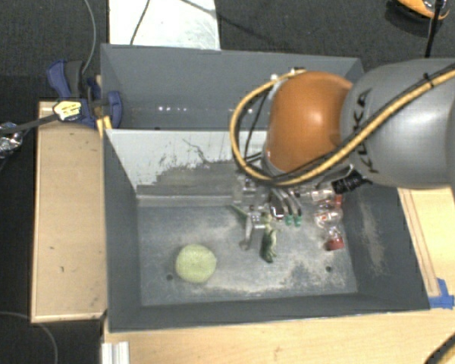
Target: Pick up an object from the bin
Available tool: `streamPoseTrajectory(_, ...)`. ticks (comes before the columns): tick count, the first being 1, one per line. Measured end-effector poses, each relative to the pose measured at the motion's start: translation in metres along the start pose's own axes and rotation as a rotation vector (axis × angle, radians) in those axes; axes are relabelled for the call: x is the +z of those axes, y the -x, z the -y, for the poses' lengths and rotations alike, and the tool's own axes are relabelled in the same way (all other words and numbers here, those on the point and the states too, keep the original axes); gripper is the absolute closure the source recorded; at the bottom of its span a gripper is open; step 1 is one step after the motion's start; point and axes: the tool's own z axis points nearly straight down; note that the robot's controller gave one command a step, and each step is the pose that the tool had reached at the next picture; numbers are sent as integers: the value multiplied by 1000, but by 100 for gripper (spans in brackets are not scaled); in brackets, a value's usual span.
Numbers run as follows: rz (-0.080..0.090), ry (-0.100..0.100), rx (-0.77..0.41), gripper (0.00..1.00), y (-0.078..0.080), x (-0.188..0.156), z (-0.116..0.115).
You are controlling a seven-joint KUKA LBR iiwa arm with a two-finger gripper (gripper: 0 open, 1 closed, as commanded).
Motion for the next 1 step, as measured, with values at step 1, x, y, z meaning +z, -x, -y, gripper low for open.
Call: streamPoseTrajectory(1, 8, 1, 2, 0, 2, -5, 0)
